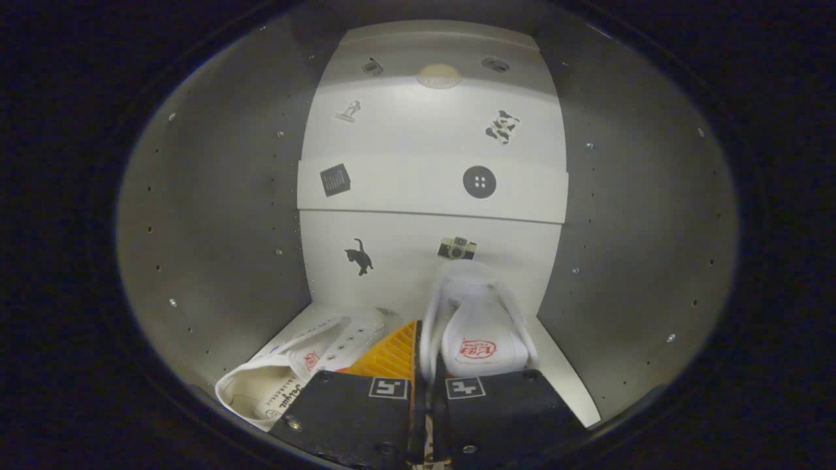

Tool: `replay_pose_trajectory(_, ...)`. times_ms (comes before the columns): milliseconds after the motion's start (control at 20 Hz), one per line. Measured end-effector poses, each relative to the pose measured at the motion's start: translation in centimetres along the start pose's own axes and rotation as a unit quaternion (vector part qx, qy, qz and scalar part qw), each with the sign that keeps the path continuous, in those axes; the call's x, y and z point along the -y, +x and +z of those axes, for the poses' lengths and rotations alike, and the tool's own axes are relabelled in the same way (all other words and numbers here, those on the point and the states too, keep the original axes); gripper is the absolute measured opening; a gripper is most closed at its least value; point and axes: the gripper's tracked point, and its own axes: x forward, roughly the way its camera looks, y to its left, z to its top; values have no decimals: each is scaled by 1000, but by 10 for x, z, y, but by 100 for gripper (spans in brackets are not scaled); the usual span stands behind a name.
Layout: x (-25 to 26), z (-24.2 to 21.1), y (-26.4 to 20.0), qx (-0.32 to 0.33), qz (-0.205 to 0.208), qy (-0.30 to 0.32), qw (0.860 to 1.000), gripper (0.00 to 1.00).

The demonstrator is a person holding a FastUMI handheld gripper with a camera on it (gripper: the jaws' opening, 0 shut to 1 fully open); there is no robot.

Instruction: Open the shoe cabinet door, grab the shoes and put them into the shoe cabinet, then close the shoe cabinet door.

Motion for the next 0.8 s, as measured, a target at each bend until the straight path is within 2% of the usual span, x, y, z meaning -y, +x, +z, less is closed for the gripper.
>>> replay_pose_trajectory(300,5,-23,21,-96,-13,32,995,8)
replay_pose_trajectory(550,-2,-38,27,-155,-2,34,987,8)
replay_pose_trajectory(800,1,-42,25,-167,-27,26,985,12)
